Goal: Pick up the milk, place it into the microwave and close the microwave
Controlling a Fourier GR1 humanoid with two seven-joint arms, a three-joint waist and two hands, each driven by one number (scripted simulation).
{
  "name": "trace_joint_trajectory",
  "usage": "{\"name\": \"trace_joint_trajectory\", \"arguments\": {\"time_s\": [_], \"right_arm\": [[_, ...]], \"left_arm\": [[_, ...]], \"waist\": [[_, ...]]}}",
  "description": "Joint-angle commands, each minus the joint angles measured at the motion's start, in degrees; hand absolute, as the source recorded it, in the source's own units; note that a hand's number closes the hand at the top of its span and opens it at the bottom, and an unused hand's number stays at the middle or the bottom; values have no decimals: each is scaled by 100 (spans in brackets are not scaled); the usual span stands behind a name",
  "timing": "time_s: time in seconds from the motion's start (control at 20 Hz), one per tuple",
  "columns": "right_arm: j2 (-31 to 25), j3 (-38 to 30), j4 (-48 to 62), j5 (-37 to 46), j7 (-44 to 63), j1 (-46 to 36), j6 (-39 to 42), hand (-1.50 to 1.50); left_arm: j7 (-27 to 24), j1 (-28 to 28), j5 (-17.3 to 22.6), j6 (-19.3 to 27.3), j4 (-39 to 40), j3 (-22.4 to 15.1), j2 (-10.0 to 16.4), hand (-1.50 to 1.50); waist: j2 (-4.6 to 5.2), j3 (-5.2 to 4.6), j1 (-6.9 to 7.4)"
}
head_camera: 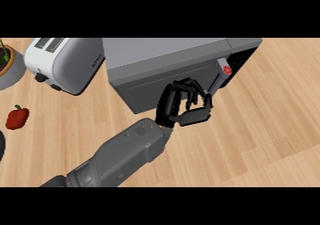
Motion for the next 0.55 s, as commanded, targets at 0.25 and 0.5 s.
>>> {"name": "trace_joint_trajectory", "arguments": {"time_s": [0.25,0.5], "right_arm": [[-270,-78,504,-194,-34,-259,257,-150],[-377,-100,710,-283,-31,-395,338,-150]], "left_arm": [[107,-574,248,-105,476,155,2,150],[26,-598,326,-78,521,93,2,150]], "waist": [[76,-9,-17],[93,-11,-31]]}}
